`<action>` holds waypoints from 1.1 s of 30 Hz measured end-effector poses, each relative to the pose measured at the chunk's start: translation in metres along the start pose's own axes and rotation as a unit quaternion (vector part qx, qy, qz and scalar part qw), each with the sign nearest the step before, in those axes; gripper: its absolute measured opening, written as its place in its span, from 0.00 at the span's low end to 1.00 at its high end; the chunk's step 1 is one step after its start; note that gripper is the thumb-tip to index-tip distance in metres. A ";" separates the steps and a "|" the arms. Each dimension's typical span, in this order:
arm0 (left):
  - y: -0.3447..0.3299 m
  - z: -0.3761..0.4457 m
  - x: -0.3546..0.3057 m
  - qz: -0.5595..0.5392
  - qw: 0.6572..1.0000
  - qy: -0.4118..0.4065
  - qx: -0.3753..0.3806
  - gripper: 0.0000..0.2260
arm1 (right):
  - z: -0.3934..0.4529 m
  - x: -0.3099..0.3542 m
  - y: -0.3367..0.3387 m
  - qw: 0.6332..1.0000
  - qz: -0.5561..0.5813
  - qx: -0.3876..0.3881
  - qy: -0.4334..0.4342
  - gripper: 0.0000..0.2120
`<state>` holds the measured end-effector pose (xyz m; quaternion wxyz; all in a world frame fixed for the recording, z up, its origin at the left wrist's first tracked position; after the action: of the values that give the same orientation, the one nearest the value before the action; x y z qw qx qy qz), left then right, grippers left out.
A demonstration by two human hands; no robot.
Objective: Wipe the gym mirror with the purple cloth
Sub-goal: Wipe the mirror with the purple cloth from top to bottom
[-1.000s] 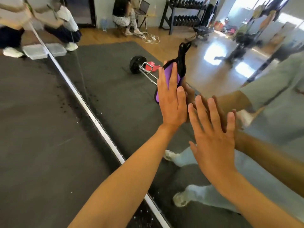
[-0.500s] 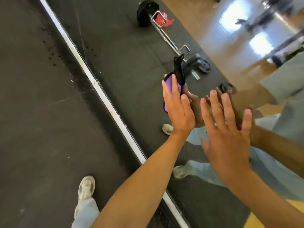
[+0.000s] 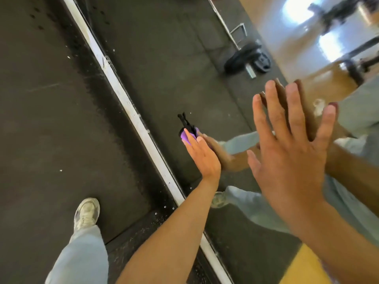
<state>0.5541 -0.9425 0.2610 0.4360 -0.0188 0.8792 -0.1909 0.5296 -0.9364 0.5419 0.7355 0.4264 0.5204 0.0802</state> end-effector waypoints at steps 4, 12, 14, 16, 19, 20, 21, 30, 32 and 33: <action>-0.033 -0.049 -0.069 0.047 0.989 -0.118 0.082 0.20 | -0.005 -0.006 0.007 0.999 0.033 -0.004 0.023 0.42; -0.105 -0.128 -0.179 0.225 0.860 -0.414 0.198 0.32 | -0.024 -0.047 0.044 0.984 0.177 -0.025 -0.006 0.34; -0.088 -0.116 -0.176 0.144 0.888 -0.393 0.189 0.31 | -0.028 -0.048 0.046 0.995 0.095 -0.024 0.000 0.34; -0.070 -0.093 -0.153 0.094 0.928 -0.327 0.153 0.25 | -0.028 -0.045 0.040 0.999 0.048 -0.013 0.017 0.34; -0.044 -0.050 -0.085 0.053 0.976 -0.190 0.095 0.24 | -0.027 -0.034 0.026 0.999 -0.006 -0.009 0.037 0.34; -0.034 -0.039 -0.056 0.034 0.985 -0.146 0.080 0.24 | -0.027 -0.029 0.022 0.999 -0.011 -0.011 0.048 0.34; -0.022 -0.030 -0.028 0.019 0.992 -0.107 0.070 0.24 | -0.027 -0.024 0.017 0.998 -0.013 -0.009 0.058 0.34; -0.026 -0.093 -0.005 0.049 0.990 -0.060 0.114 0.25 | -0.037 -0.014 -0.013 0.995 -0.056 0.054 0.059 0.47; -0.037 -0.096 -0.042 0.080 0.976 -0.146 0.143 0.24 | -0.035 -0.012 -0.010 0.996 -0.045 0.050 0.054 0.43; -0.042 -0.095 -0.054 0.095 0.968 -0.176 0.154 0.24 | -0.034 -0.012 -0.009 0.997 -0.043 0.049 0.051 0.42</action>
<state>0.5085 -0.9407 0.3688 0.5977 0.0987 0.7463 -0.2757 0.4932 -0.9301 0.5405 0.6892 0.4345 0.5781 0.0449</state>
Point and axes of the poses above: each hand's wrist, its own z-axis towards the middle knuckle, its own y-axis out of the back of the hand, x = y × z, the point moved 10 cm from there along z, towards the middle knuckle, and after that the axes turned 4 degrees about -z, right-handed, at the moved point
